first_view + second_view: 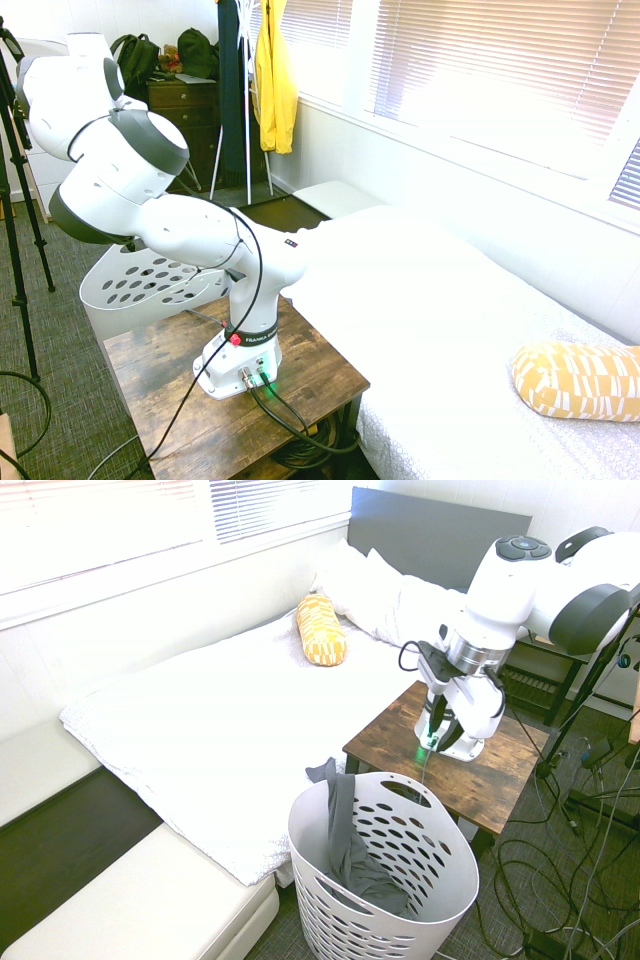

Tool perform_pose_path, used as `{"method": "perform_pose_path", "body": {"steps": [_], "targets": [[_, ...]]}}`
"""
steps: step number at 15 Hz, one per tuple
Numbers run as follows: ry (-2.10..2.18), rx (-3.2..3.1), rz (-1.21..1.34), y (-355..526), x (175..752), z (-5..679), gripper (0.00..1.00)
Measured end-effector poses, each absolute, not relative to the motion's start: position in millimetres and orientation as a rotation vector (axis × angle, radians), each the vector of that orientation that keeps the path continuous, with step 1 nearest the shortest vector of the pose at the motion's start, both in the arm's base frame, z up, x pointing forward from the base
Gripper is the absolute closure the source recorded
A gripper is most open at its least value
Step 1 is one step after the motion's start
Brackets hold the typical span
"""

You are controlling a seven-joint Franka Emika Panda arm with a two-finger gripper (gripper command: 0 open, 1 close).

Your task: Put my clothes in the laundry bag

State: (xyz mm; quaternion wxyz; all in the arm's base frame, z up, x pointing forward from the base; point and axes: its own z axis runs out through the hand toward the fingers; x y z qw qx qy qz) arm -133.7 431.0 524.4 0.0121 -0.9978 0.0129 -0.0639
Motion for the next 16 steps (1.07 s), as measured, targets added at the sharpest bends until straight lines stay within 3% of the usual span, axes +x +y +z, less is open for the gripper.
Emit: {"method": "perform_pose_path", "body": {"steps": [6,11,16], "targets": [[0.31,-3.109,-0.157,379,10,505,0.0],[0.599,-3.057,-0.178,345,84,457,0.0],[0.92,-2.973,0.008,300,172,383,0.0]]}}
